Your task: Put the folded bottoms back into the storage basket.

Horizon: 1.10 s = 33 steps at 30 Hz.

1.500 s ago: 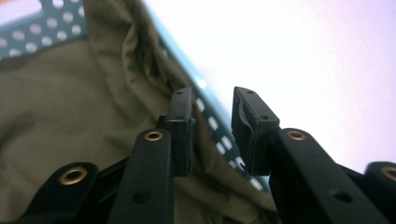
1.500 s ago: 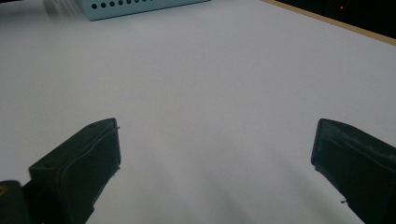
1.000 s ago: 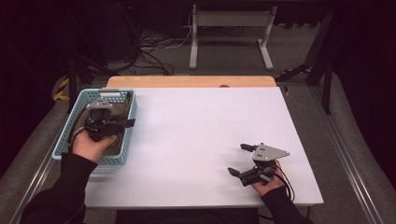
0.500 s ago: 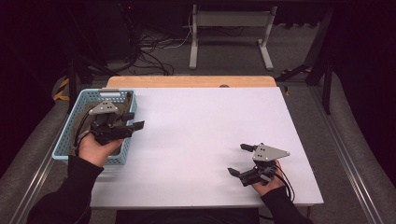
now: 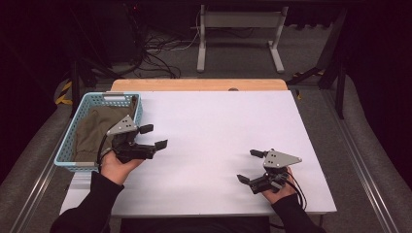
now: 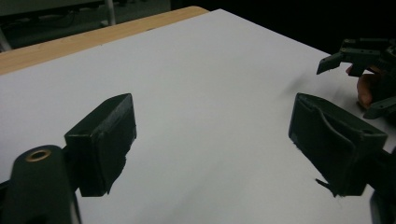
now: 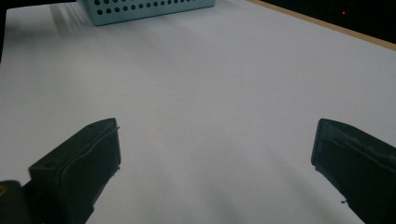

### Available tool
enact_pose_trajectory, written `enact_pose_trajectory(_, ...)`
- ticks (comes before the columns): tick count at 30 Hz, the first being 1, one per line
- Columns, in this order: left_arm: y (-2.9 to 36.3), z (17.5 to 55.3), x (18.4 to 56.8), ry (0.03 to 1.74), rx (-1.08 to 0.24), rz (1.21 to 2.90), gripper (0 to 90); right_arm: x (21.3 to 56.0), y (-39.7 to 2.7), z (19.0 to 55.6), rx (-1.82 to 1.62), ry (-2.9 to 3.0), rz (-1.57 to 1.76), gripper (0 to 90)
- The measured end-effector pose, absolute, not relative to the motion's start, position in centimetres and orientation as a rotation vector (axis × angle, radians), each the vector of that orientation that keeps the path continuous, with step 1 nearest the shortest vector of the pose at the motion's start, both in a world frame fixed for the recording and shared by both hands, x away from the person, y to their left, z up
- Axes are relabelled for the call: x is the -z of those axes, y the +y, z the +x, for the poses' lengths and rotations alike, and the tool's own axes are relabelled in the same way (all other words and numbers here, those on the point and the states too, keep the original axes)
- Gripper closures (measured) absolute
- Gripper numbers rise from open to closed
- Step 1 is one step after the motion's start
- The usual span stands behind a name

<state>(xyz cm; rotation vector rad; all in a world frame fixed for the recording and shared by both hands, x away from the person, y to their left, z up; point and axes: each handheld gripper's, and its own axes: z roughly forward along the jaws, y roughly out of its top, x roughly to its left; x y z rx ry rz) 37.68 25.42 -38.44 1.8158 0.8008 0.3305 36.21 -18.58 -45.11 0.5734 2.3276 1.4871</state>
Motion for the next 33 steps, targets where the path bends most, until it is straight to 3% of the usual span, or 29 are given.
enact_pose_trajectory(20,21.9,37.1,43.1,0.678,-0.25,1.835,9.2,45.1,-18.6,36.2,-1.488,2.33,0.571,1.8)
enact_pose_trajectory(33,22.1,37.3,45.6,0.696,-0.27,1.814,7.9,45.1,-18.5,36.1,-1.481,2.333,0.565,1.8)
